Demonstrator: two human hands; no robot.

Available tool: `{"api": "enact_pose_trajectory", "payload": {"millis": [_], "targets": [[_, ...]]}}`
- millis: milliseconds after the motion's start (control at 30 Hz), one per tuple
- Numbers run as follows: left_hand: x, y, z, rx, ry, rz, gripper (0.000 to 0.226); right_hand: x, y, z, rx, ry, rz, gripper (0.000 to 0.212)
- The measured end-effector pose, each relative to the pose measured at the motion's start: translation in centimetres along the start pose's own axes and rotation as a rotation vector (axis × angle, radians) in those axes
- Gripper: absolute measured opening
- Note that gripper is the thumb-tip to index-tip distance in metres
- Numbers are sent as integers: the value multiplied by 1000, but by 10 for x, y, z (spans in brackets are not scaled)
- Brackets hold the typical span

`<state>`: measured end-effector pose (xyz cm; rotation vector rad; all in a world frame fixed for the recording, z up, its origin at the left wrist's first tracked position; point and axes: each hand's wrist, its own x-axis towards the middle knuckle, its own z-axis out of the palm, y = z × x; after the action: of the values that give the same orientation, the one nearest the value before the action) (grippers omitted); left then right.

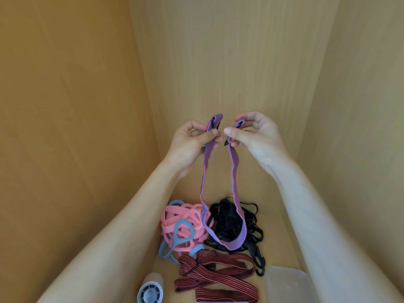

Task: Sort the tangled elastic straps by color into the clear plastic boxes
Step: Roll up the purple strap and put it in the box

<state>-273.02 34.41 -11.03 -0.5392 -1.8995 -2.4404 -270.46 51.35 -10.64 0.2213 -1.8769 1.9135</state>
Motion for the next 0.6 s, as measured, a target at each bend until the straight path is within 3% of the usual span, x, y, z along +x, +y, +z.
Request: {"api": "enact_pose_trajectory", "payload": {"millis": [167, 500, 600], "targets": [[-3, -3, 6, 110, -8, 27, 15, 1, -6, 13, -51, 36, -45, 41], [-10, -8, 1, 70, -119, -45, 5, -1, -10, 16, -99, 89, -5, 31], [-12, -12, 3, 19, -149, -53, 24, -1, -13, 17, -79, 83, 34, 32]]}}
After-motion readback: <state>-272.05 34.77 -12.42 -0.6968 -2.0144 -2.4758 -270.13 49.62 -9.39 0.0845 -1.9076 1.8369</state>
